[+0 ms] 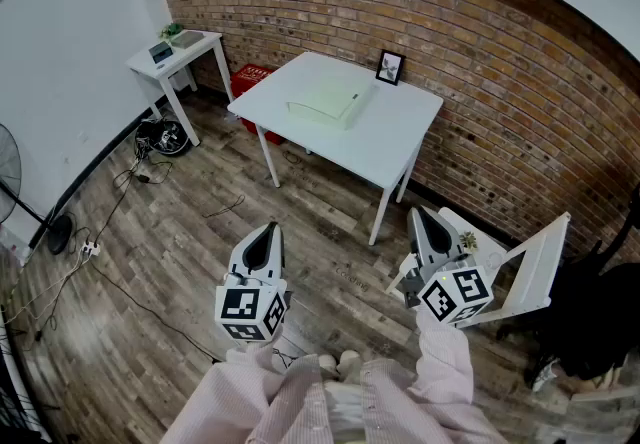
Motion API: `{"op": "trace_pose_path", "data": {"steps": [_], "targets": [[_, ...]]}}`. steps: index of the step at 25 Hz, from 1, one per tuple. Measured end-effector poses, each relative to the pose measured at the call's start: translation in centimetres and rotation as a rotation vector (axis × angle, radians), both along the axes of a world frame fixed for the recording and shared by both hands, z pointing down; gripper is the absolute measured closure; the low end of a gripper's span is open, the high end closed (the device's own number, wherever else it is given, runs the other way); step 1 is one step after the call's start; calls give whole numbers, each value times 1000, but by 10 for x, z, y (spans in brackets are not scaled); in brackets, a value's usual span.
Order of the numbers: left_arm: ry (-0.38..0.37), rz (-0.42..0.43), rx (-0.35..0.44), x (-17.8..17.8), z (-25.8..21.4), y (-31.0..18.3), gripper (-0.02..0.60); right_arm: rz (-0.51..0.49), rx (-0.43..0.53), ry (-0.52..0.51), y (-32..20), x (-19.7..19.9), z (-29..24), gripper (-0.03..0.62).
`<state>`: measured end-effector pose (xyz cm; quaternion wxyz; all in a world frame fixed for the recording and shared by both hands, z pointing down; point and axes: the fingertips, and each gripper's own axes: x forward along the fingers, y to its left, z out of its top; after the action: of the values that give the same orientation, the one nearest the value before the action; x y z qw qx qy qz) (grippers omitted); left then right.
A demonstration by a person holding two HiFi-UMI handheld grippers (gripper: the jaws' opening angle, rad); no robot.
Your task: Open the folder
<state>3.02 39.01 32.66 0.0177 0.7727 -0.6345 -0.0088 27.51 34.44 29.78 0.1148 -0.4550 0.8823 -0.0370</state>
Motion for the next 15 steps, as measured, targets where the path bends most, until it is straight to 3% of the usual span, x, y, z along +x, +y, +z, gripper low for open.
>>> {"op": "trace_pose_path", "data": {"steps": [15], "targets": [[13,-4,31,18,0,-12,588,-55,14,15,-17,9,11,591]]}}
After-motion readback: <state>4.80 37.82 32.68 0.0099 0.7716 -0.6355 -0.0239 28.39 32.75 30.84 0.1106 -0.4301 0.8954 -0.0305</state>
